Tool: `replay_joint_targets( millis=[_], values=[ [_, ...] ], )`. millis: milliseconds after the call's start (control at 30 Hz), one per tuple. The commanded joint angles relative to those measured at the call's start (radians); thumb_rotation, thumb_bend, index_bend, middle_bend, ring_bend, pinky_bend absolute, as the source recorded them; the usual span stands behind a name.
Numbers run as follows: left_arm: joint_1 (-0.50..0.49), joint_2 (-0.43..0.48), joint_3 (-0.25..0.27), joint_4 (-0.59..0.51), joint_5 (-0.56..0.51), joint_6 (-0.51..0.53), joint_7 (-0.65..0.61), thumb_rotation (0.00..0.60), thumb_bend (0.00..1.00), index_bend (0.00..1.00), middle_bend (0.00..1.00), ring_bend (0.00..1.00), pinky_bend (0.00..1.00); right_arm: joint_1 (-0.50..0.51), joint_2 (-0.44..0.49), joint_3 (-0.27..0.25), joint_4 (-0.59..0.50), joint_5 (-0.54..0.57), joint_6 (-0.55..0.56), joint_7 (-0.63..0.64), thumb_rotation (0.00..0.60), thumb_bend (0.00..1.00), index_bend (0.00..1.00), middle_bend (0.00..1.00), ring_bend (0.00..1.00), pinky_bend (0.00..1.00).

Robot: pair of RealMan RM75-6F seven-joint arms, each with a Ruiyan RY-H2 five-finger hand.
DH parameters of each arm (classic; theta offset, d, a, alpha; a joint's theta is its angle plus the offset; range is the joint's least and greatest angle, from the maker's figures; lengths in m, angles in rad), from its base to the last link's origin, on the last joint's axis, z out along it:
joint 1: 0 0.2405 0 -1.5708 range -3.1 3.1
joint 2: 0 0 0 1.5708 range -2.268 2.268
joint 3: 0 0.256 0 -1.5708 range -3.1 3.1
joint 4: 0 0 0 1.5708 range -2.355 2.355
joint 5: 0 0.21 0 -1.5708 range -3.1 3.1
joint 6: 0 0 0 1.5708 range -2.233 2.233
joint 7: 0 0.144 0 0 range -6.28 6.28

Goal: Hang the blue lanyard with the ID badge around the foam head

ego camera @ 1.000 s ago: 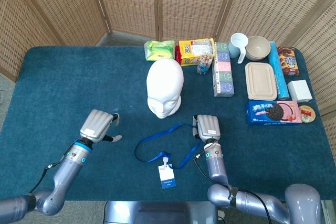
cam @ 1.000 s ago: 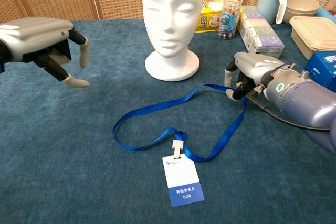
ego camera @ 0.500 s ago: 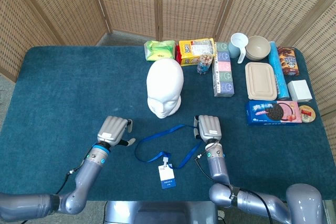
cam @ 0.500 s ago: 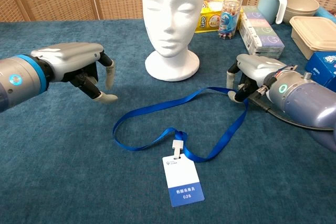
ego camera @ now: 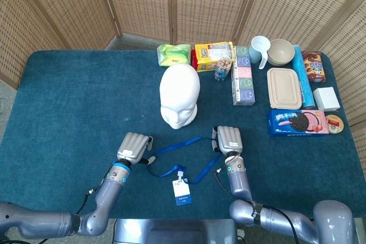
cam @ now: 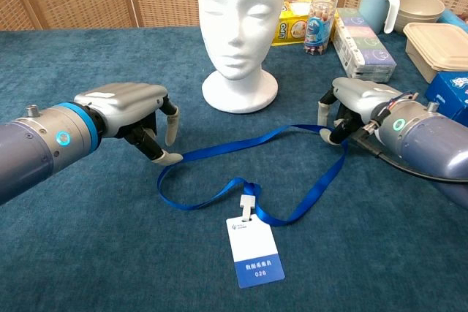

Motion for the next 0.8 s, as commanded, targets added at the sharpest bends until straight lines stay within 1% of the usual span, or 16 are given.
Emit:
replay_joint_targets(
  millis=[33,367,667,800],
  values=[
    [-0.006,-0.012,0.006,0.014,-0.006,0.003,0.005,0.459,0.25,0.53,1.00,1.00,1.00,-0.001,0.001,-0.001,0.000,0.001,-0.001,0.002,0.600,0.50,0.58,1.00,1.00,1.00],
    [-0.023,-0.054,0.003,0.070,-0.049,-0.002,0.008,0.459,0.25,0.53,1.00,1.00,1.00,-0.002,0.005,-0.003,0.006,0.006,-0.008,0.015,0.600,0.50,0.58,1.00,1.00,1.00],
    [-0.036,-0.075,-0.005,0.102,-0.057,-0.001,-0.001,0.456,0.25,0.53,1.00,1.00,1.00,-0.003,0.008,-0.006,0.016,0.011,-0.016,0.025,0.600,0.50,0.58,1.00,1.00,1.00],
    [-0.039,-0.081,-0.004,0.111,-0.062,-0.001,0.001,0.455,0.25,0.55,1.00,1.00,1.00,-0.003,0.008,-0.006,0.018,0.012,-0.019,0.031,0.600,0.50,0.58,1.00,1.00,1.00]
  ],
)
